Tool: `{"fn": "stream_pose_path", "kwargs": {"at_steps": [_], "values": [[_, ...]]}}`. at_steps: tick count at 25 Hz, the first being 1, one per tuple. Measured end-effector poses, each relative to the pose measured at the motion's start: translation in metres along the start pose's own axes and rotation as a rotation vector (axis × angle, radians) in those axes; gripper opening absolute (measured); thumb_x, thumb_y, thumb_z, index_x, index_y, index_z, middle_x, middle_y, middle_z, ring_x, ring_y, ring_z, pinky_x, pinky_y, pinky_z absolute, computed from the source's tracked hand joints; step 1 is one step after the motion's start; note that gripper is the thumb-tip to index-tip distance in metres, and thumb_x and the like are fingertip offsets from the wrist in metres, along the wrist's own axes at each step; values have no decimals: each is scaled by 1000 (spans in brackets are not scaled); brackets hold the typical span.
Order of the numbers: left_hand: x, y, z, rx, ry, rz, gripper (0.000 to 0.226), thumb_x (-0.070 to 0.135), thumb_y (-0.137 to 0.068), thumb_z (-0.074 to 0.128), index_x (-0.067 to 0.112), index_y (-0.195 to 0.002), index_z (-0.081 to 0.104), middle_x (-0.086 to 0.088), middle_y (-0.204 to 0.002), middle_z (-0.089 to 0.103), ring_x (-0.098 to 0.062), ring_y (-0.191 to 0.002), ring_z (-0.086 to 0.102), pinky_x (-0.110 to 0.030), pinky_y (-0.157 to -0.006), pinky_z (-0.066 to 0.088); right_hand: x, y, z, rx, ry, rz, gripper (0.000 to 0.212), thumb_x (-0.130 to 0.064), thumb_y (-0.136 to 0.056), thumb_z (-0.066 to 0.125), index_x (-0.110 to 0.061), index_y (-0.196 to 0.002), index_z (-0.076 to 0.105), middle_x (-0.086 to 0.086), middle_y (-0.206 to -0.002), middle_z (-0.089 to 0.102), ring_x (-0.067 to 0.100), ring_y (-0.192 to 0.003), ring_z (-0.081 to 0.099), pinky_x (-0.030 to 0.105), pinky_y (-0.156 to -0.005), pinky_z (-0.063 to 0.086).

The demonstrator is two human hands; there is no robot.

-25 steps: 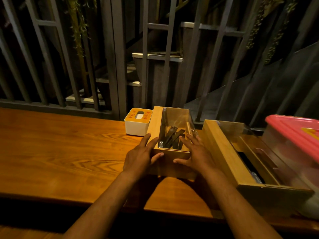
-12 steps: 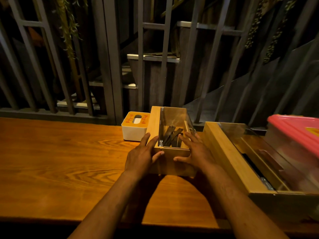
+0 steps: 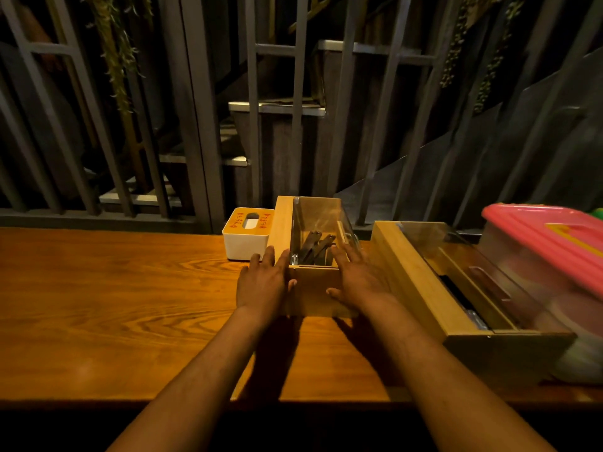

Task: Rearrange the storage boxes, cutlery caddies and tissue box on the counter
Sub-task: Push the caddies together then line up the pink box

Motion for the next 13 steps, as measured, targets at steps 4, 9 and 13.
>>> {"fn": "stream_pose_path", "kwargs": {"at_steps": [4, 9, 13], "values": [[31, 29, -17, 75, 92, -4, 56, 52, -93, 49, 26, -142, 42, -5, -141, 49, -30, -133, 39, -43, -104, 42, 15, 46, -46, -38, -132, -47, 60, -50, -80, 68, -33, -135, 49, 0, -145, 48, 24, -133, 44, 42, -104, 42], [122, 61, -41, 139, 402, 116, 44, 49, -89, 54, 31, -129, 56, 3, -132, 59, -20, -127, 46, -39, -102, 40, 115, 113, -87, 100, -282, -42, 65, -62, -71, 68, -34, -128, 57, -9, -135, 57, 16, -122, 54, 32, -95, 45], [212, 84, -48, 140, 531, 188, 48, 52, -91, 49, 33, -136, 51, 0, -138, 54, -20, -132, 42, -37, -105, 37, 224, 148, -86, -78, -236, 14, 91, -69, -59, 72, -37, -140, 43, -6, -152, 38, 19, -141, 32, 43, -114, 31]]}}
Point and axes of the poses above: each hand's wrist, its own y-axis away from the middle knuckle, its own z-axis out of the palm, x = y × z, the point moved 2 cm from there along -y, towards the middle knuckle
